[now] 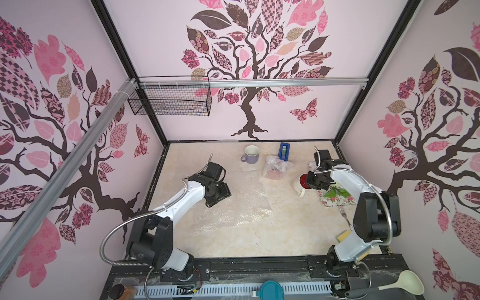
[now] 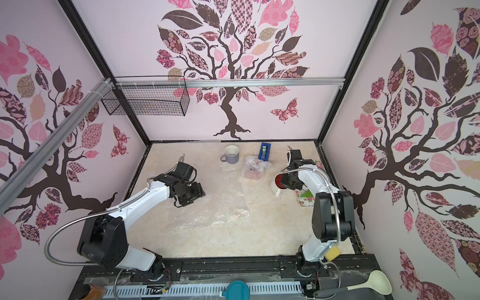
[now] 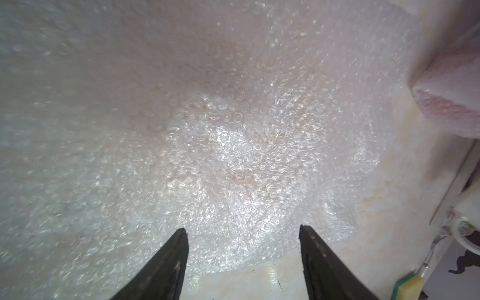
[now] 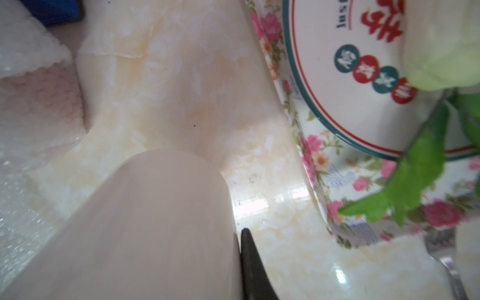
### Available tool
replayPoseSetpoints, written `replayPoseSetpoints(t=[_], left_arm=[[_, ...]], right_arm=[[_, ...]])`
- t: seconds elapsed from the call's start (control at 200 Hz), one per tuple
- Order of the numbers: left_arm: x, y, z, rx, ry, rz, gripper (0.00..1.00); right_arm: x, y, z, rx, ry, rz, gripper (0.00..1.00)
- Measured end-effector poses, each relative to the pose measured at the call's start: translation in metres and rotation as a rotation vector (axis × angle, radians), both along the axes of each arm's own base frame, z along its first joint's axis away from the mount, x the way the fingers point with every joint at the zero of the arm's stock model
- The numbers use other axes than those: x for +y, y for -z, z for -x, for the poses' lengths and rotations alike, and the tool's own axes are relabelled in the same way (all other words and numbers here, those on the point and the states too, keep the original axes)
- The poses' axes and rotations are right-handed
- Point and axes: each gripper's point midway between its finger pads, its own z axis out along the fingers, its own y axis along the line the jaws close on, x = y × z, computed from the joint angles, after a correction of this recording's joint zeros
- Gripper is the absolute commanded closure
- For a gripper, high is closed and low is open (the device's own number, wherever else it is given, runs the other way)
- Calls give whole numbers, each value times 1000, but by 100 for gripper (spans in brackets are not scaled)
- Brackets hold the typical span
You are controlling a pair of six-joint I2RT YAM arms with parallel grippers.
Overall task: Wrap mugs in bubble wrap
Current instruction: Pick up the mug from the center of the board, then adjust the bubble wrap at the center of the board.
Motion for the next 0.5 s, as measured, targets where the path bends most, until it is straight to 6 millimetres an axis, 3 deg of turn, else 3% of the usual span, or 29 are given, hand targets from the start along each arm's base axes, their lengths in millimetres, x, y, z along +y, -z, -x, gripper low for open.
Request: replayPoseSetpoints(t=[0.085,0.21,0.335,0.44,0.5], left_arm=[[-22,19,-4,26,93,-6,31],[-63,25,-14,4,215,0,31],[-96,35,-15,7,297,-10,33],[-111,59,-6,52,346,-41,33],[-123,54,-6,32,369,-33,33]], right_arm=[[2,-36,14,-65,-13,-3,100],[16,-74,30,-136,-61,-41,100],[27,-77,49,-109,-92,-78,100],[29,-74,60,-65,-94,-92,100],[29,-75,64,-49,-94,-91,100]])
